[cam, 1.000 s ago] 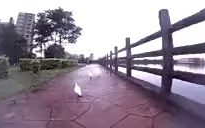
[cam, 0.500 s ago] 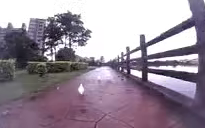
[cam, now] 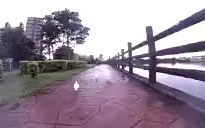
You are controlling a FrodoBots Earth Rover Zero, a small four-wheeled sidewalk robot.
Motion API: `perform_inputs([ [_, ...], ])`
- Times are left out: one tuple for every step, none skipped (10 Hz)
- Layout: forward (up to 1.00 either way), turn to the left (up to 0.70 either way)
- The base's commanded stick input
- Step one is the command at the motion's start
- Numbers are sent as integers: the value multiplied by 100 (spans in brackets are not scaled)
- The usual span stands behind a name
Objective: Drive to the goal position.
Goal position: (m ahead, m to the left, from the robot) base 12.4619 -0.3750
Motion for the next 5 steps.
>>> perform_inputs([
  [100, -1],
  [100, 18],
  [100, 39],
  [100, 39],
  [100, 39],
])
